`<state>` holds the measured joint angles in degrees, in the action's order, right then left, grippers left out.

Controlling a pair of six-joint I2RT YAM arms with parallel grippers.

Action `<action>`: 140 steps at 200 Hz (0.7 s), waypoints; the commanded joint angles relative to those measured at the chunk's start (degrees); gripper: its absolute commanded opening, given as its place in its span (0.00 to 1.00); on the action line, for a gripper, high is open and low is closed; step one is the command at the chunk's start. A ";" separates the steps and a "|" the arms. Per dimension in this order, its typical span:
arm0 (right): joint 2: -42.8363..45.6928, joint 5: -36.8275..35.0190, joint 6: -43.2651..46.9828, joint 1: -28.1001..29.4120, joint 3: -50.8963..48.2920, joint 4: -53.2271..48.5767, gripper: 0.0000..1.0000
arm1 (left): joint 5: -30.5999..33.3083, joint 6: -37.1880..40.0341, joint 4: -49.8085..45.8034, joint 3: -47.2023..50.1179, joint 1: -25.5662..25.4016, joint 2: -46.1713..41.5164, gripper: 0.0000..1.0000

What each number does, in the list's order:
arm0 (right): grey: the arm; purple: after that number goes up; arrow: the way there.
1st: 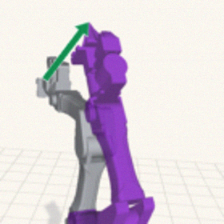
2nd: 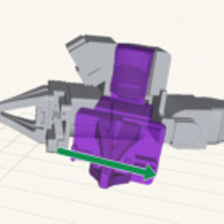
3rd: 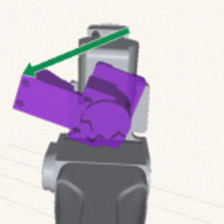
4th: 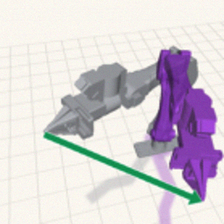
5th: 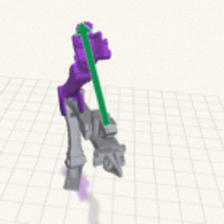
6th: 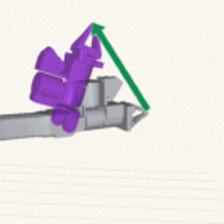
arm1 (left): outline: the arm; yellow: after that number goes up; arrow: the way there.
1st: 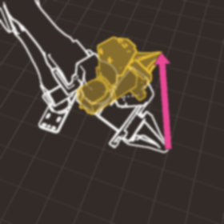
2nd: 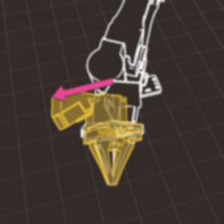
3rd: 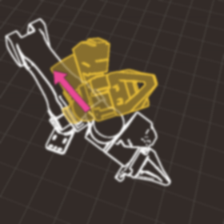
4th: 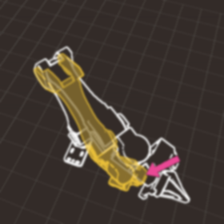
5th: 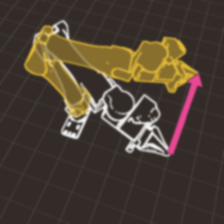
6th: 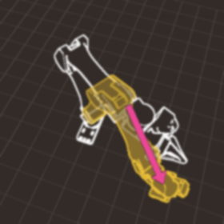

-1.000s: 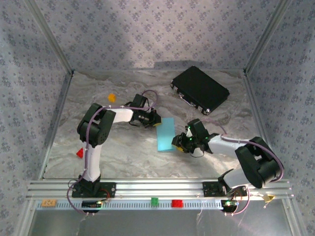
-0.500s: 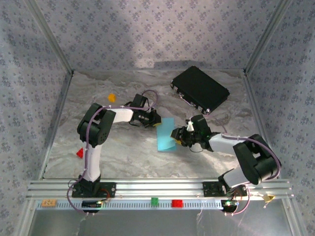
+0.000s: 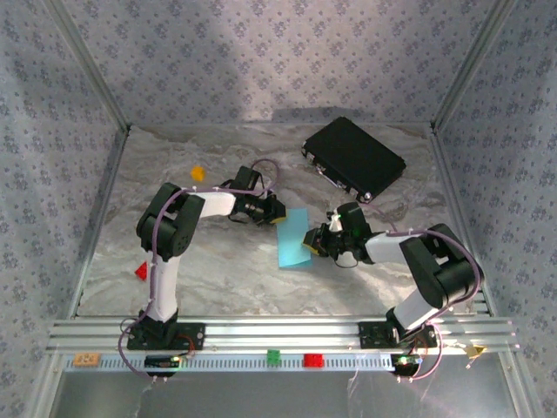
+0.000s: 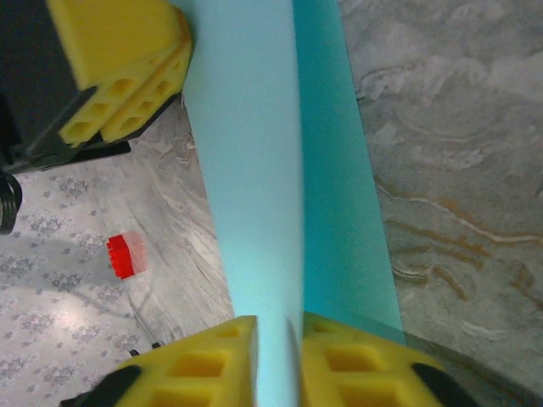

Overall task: Fold a paper plane with a square sheet of paper (pick it up from the middle)
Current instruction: Fold the triangle a second time at the center of the table.

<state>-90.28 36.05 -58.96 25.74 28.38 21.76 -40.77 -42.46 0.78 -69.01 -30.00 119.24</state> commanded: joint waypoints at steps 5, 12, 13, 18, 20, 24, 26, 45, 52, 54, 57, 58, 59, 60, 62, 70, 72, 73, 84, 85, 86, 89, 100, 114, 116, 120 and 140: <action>-1.25 1.06 -0.24 -0.37 0.77 1.51 0.10 | -0.44 0.88 -2.36 -0.68 -0.22 -1.68 0.24; -1.22 0.66 -0.50 -0.40 0.72 1.47 0.09 | -0.30 1.10 -2.28 -0.52 -0.21 -2.64 0.28; -1.22 0.54 -0.52 -0.41 0.72 1.46 0.08 | -0.20 1.12 -2.27 -0.51 -0.22 -2.71 0.28; -1.20 0.15 -0.69 -0.39 0.61 1.40 0.07 | 0.01 1.19 -2.27 -0.42 -0.18 -3.57 0.32; -1.17 -0.02 -0.78 -0.35 0.58 1.37 0.07 | 0.13 1.33 -2.23 -0.36 -0.22 -3.84 0.34; -0.98 -0.57 -1.07 -0.35 0.48 1.27 0.07 | 0.34 1.45 -2.27 -0.30 -0.18 -4.63 0.38; -0.96 -0.73 -1.18 -0.34 0.39 1.27 0.07 | 0.50 1.55 -2.34 -0.24 -0.20 -4.98 0.39; -0.53 -3.41 -3.62 -0.46 -0.58 2.56 0.05 | 2.46 2.91 -3.26 0.19 -0.19 -8.58 0.50; -0.43 -4.18 -4.86 -0.45 -1.06 3.60 0.04 | 3.38 3.44 -3.69 0.45 -0.24 -9.86 0.53; -0.45 -4.46 -5.16 -0.43 -1.16 3.92 0.04 | 3.54 3.61 -3.74 0.50 -0.24 -10.24 0.54; -0.42 -4.90 -5.65 -0.36 -1.33 4.29 0.04 | 3.97 3.87 -3.90 0.73 -0.28 -10.90 0.56; -0.38 -5.01 -5.82 -0.39 -1.36 4.41 0.04 | 4.09 3.96 -3.92 0.77 -0.30 -11.06 0.56; -0.36 -5.06 -5.99 -0.36 -1.38 4.46 0.04 | 4.15 4.00 -3.89 0.83 -0.31 -11.23 0.56; -0.35 -5.18 -6.12 -0.35 -1.39 4.62 0.04 | 4.23 4.07 -3.87 0.91 -0.27 -11.40 0.57; -0.40 -5.39 -6.40 -0.34 -1.44 4.85 0.04 | 4.39 4.25 -3.83 1.08 -0.25 -11.75 0.57; -0.35 -6.02 -7.38 -0.37 -1.66 5.74 0.04 | 5.13 4.78 -3.68 1.63 -0.32 -13.10 0.59; -0.36 -6.20 -7.57 -0.39 -1.73 5.97 0.04 | 5.32 4.91 -3.68 1.78 -0.32 -13.45 0.59; -0.39 -6.32 -7.70 -0.36 -1.74 6.04 0.04 | 5.47 4.96 -3.68 1.87 -0.32 -13.61 0.59; -0.45 -6.72 -8.80 -0.30 -1.93 7.35 0.05 | 6.41 5.57 -3.51 2.67 -0.58 -15.18 0.59; -0.48 -6.71 -8.89 -0.28 -1.93 7.48 0.05 | 6.50 5.69 -3.50 2.80 -0.54 -15.31 0.59; -0.50 -6.70 -8.98 -0.31 -1.93 7.58 0.05 | 6.58 5.75 -3.55 2.86 -0.52 -15.42 0.59; -0.53 -6.74 -9.17 -0.18 -1.97 7.86 0.05 | 6.71 6.05 -3.51 2.94 -0.64 -15.78 0.59; -0.60 -6.14 -9.10 -0.19 -1.63 8.29 0.08 | 7.23 7.07 -3.83 3.43 -0.97 -16.80 0.59; -0.60 -5.42 -8.16 -0.40 -1.38 8.01 0.13 | 7.46 8.57 -3.49 4.36 -1.57 -17.79 0.55; -0.60 -5.32 -7.98 -0.40 -1.33 7.92 0.15 | 7.44 8.78 -3.43 4.58 -1.62 -17.92 0.54; -0.60 -5.11 -7.67 -0.44 -1.30 7.72 0.16 | 7.58 9.24 -3.23 4.86 -1.87 -18.25 0.53; -1.14 -3.44 -5.48 -0.83 0.05 6.49 0.22 | 9.00 11.81 -1.00 7.44 -4.03 -20.65 0.51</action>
<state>-90.76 31.18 -66.41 25.61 26.98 28.56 -33.82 -35.46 -1.37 -64.62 -31.64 101.62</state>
